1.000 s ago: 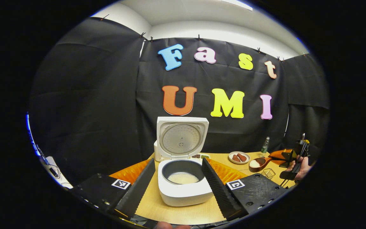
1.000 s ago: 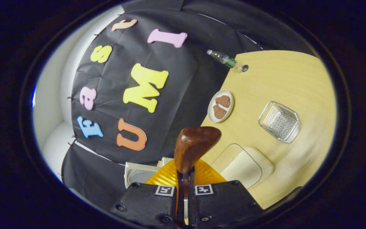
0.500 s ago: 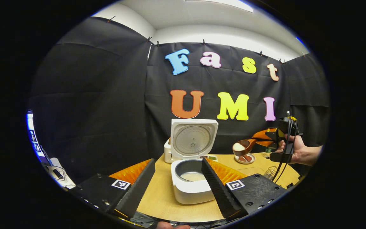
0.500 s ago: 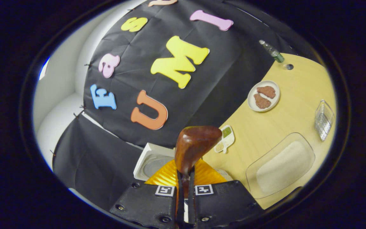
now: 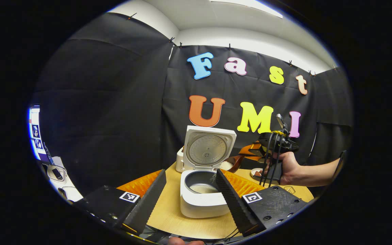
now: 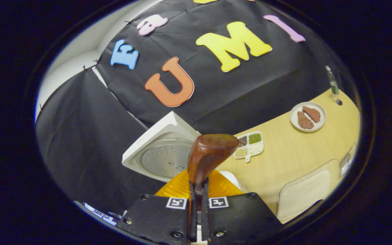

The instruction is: Close the left gripper, press the button to open the rice cooker; take a wooden spoon from the chopstick holder with the right hand, scoop a spoonful of rice and pour it into the rice cooker, then put the wooden spoon back into the chopstick holder.

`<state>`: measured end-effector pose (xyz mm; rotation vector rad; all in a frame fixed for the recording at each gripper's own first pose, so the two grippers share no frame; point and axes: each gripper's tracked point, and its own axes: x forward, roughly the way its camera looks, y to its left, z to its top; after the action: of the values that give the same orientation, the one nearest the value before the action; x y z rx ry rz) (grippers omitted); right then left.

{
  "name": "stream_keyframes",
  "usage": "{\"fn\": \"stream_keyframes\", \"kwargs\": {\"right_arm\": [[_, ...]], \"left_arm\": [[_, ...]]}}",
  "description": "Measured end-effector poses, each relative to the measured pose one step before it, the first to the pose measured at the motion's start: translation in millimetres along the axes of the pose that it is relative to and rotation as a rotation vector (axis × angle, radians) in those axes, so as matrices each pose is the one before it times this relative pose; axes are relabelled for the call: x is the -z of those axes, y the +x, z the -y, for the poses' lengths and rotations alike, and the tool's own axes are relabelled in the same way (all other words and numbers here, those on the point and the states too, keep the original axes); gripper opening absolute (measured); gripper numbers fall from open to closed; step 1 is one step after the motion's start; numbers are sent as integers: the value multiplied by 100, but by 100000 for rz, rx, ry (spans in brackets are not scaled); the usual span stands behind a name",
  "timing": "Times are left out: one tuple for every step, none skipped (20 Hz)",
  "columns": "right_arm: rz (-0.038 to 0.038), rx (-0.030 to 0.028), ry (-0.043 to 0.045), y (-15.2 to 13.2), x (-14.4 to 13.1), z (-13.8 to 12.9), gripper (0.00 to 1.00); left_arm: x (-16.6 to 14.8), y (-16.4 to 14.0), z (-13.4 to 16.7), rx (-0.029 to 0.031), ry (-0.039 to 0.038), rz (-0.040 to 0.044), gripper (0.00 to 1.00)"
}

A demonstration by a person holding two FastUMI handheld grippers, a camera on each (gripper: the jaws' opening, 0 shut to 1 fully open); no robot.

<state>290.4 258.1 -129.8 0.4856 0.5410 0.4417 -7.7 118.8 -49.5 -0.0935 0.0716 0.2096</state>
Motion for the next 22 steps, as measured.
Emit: {"fn": "stream_keyframes", "kwargs": {"right_arm": [[-271, 826, -2776, 300, 13, -269, 10], [-411, 587, -2538, 313, 35, -232, 10], [-315, 587, -2809, 325, 93, -198, 10], [-237, 655, -3312, 272, 13, -164, 10], [3, 221, -3272, 184, 119, -312, 10], [267, -333, -2563, 223, -58, -377, 10], [-93, -422, -1684, 279, 102, -367, 10], [-235, -391, -1046, 145, 110, -299, 10], [36, -570, -904, 214, 136, -240, 10], [174, -451, -1524, 132, 10, -194, 10], [62, 156, -2536, 106, 59, -109, 10], [257, 216, -3754, 4, -14, -41, 10], [662, 225, -4478, 25, -24, -205, 10], [865, 419, -4978, 32, -217, -190, 10], [1018, 356, -5299, 48, -165, -236, 10], [1126, 228, -5565, 88, -128, -113, 10], [1120, 502, -5455, 88, -188, -405, 10], [1243, -56, -4589, -3, -175, -270, 10], [921, -468, -3544, 34, -30, -367, 10], [618, -513, -3062, 16, -70, -336, 10], [809, -186, -3130, -46, -8, 204, 10], [760, 120, -3875, -57, -45, 18, 10]], "left_arm": [[247, 27, 15, -204, 667, 156, 94], [184, 66, -98, -609, 559, 40, 94], [109, -18, -194, -720, 252, -73, 94], [29, -65, -133, -759, -127, 40, 94], [133, 67, -171, -701, -375, -69, 94], [84, -64, -166, -780, -625, -264, 94], [31, -72, -238, -708, -648, -5, 94], [88, -90, -79, -761, -685, -148, 94], [-44, -92, -44, -675, -767, -13, 94], [170, -50, -173, -277, -909, -451, 94], [242, -39, 7, -237, -867, -384, 94], [281, 51, 82, -131, -872, -614, 94], [346, -87, -139, -117, -535, -578, 94], [143, -109, -283, -485, -97, -444, 94], [274, -149, -269, -507, 379, -267, 94], [151, 134, -164, -348, 578, -362, 95], [-44, -103, -48, -226, 573, -439, 94], [89, -211, -73, 204, 633, -264, 94], [41, 53, 5, 135, 551, -119, 94], [-181, 79, -90, 432, 419, -296, 95], [-89, 115, 89, 361, 359, -275, 95], [-140, 162, 205, 501, 346, -161, 94]]}}
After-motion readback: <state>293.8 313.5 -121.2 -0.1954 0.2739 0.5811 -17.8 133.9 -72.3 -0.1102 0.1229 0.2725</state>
